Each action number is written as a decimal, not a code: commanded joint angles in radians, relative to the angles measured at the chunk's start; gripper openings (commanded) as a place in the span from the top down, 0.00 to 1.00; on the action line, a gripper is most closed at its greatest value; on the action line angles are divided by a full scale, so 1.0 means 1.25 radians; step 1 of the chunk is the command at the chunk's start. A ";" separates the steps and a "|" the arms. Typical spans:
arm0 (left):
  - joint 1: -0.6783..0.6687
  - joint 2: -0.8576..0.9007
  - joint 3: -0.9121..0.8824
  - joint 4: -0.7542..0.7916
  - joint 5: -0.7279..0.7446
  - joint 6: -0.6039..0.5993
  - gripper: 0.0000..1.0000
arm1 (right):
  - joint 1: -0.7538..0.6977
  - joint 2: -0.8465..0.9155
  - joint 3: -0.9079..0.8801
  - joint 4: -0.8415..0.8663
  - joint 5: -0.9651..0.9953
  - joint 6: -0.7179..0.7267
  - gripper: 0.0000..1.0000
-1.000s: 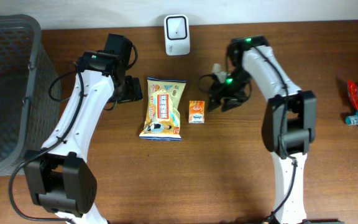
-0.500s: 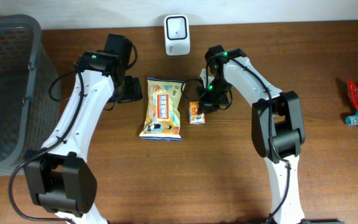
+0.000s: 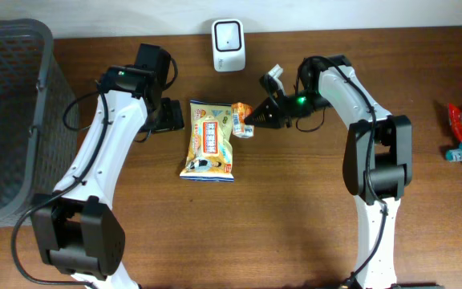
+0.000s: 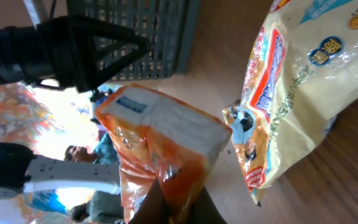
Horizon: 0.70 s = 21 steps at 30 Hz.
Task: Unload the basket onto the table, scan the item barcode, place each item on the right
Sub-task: 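Hold the orange box over the scanner, then drop it at the right edge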
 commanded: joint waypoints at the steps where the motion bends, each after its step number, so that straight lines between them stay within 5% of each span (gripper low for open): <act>1: 0.002 0.000 0.002 -0.001 0.003 0.001 0.01 | -0.002 -0.005 0.041 0.190 0.121 0.349 0.96; 5: 0.002 0.000 0.002 -0.001 0.003 0.001 0.01 | 0.036 -0.005 0.295 0.308 0.779 0.620 0.96; 8: 0.002 0.000 0.002 -0.001 0.003 0.001 0.01 | 0.122 -0.005 0.378 0.467 1.251 0.609 0.96; 9: 0.002 0.000 0.002 -0.001 0.003 0.001 0.01 | 0.165 0.006 0.364 0.575 1.380 0.515 0.96; 13: 0.002 0.000 0.002 -0.001 0.003 0.001 0.01 | 0.245 0.113 0.362 0.885 1.496 0.090 0.96; 17: 0.002 0.000 0.002 -0.001 0.003 0.001 0.01 | 0.246 0.168 0.362 0.899 1.433 -0.159 0.96; 21: 0.002 0.000 0.002 -0.001 0.003 0.001 0.01 | 0.244 0.174 0.362 0.820 1.304 -0.193 0.96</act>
